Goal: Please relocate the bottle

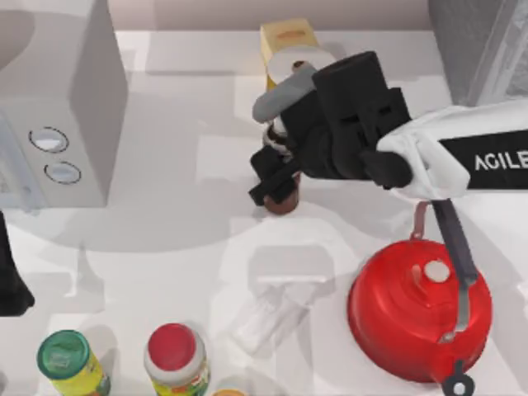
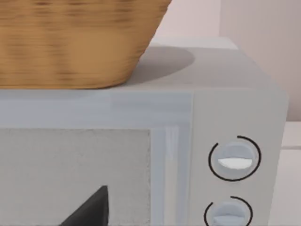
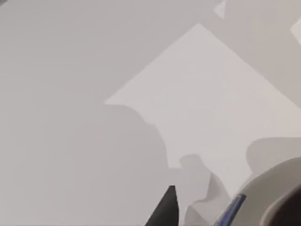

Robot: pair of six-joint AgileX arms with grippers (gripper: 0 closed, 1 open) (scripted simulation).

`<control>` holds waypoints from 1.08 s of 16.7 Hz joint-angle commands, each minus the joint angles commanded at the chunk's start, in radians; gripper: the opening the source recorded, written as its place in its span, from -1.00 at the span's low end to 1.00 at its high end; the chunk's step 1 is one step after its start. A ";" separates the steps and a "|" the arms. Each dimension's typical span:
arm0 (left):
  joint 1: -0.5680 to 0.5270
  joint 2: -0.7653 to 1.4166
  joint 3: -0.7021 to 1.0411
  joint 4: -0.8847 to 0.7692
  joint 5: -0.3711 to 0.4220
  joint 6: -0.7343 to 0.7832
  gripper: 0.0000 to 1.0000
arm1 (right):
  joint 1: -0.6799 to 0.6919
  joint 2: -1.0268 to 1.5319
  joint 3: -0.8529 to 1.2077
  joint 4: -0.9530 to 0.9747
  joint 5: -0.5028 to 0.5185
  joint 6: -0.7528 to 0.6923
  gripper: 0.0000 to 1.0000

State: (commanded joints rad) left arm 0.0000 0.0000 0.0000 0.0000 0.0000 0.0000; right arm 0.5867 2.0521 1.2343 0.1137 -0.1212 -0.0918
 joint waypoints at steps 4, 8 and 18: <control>0.000 0.000 0.000 0.000 0.000 0.000 1.00 | -0.108 -0.137 -0.081 -0.037 0.029 0.033 -1.00; 0.000 0.000 0.000 0.000 0.000 0.000 1.00 | -0.275 -0.341 -0.228 -0.073 0.087 0.079 -1.00; 0.000 0.000 0.000 0.000 0.000 0.000 1.00 | -0.515 -0.618 -0.477 -0.135 0.196 0.139 -1.00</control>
State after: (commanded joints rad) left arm 0.0000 0.0000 0.0000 0.0000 0.0000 0.0000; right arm 0.0713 1.4339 0.7574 -0.0215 0.0749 0.0473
